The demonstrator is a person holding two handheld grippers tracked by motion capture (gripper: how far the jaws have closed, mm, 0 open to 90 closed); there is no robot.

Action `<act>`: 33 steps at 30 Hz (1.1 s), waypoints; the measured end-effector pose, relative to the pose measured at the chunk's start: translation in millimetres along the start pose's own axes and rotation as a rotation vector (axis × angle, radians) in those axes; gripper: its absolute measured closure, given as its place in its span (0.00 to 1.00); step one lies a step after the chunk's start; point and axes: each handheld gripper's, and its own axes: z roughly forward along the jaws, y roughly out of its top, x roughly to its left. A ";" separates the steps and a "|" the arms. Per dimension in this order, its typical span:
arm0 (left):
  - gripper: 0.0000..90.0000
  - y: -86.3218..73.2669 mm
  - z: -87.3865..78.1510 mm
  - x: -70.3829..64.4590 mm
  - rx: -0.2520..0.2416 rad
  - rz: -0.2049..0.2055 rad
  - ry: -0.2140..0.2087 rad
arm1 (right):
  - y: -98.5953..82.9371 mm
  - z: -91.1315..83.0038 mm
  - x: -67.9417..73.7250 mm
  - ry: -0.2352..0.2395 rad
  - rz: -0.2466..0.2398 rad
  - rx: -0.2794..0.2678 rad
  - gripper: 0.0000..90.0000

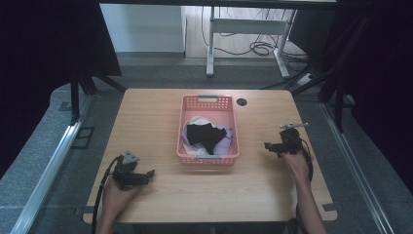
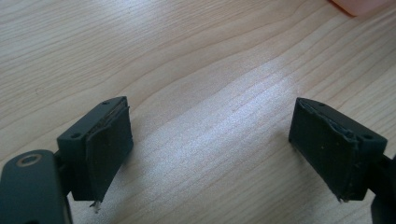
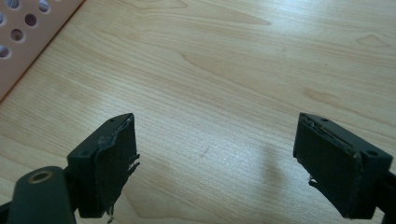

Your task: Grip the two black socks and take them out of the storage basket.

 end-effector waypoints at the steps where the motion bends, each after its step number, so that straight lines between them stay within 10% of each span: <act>1: 0.15 0.0 0.0 0.0 0.000 0.000 0.000 | 0.2 -0.9 -0.2 -0.005 -0.001 -0.006 0.15; 33: 0.15 0.2 0.3 0.2 0.000 0.001 -0.001 | 14.3 -9.6 20.2 0.036 -0.033 -0.044 0.15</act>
